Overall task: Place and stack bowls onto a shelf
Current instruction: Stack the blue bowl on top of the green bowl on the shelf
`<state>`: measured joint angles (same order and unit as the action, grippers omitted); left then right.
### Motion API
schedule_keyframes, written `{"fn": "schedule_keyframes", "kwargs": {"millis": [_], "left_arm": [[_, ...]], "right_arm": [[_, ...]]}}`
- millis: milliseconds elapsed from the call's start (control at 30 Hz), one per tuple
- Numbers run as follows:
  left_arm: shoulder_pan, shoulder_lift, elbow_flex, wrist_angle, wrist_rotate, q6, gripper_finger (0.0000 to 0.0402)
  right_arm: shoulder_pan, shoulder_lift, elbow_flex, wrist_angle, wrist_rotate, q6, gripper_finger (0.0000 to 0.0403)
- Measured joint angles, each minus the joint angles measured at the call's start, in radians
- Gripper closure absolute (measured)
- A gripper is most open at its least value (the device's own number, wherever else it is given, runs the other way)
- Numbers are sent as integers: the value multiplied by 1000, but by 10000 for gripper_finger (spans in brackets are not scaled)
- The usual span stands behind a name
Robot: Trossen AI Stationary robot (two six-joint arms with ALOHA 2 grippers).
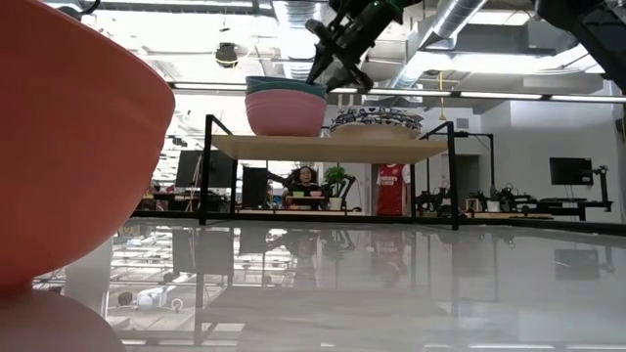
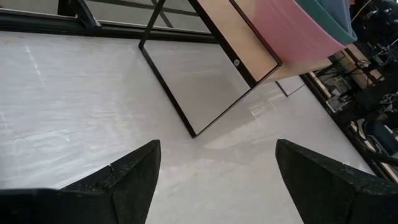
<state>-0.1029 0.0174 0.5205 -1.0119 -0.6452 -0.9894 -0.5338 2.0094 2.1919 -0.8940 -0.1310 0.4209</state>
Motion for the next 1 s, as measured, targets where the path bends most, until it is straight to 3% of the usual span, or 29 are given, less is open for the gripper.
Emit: {"fn": "schedule_keyframes", "kwargs": {"millis": [133,267,367,633,833,1000], "left_arm": [[0,0,0,0,0,0,100],[0,0,0,0,0,1,100],[0,0,0,0,0,1,100],[0,0,0,0,0,0,100],[0,0,0,0,-4,0,100],[0,0,0,0,-8,-1,100]], "right_arm": [[3,0,81,5,36,-16,185],[26,-4,147,20,40,-54,200],[39,-4,159,18,39,-64,238],[43,7,132,59,63,-103,385],[42,8,91,106,78,-75,366],[42,10,54,123,79,-79,386]]}}
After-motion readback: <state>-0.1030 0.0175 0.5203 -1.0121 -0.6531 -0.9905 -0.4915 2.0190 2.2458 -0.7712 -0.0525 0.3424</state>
